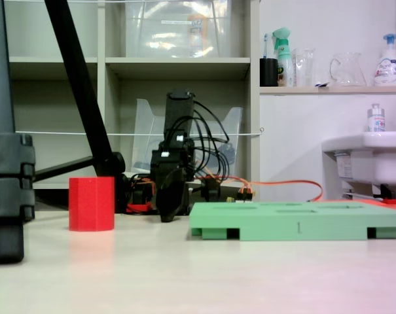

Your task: Put the octagonal pillar block into the corresponding hole

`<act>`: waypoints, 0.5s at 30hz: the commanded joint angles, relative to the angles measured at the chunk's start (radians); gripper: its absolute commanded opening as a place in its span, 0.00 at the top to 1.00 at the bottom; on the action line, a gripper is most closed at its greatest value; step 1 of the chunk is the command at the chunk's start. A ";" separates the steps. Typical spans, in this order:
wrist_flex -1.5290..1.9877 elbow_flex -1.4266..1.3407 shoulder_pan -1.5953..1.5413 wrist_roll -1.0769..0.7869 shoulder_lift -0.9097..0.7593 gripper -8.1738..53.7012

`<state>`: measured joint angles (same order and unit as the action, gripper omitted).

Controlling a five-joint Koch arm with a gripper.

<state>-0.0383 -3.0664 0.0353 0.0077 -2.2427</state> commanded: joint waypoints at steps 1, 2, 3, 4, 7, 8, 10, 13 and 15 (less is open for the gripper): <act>0.026 -0.066 0.003 0.015 -0.074 0.31; 0.026 -0.067 0.005 0.015 -0.074 0.31; 0.026 -0.067 0.005 0.015 -0.074 0.31; 0.026 -0.066 0.005 0.015 -0.074 0.31; 0.026 -0.067 0.005 0.015 -0.074 0.31; 0.026 -0.067 0.002 0.015 -0.074 0.31; 0.025 -0.067 0.005 0.017 -0.074 0.30; -0.092 -0.064 0.041 0.244 -0.075 0.31; -0.176 -0.012 0.101 0.538 -0.075 0.37</act>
<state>-0.1212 -3.0634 0.0982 0.3543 -2.2427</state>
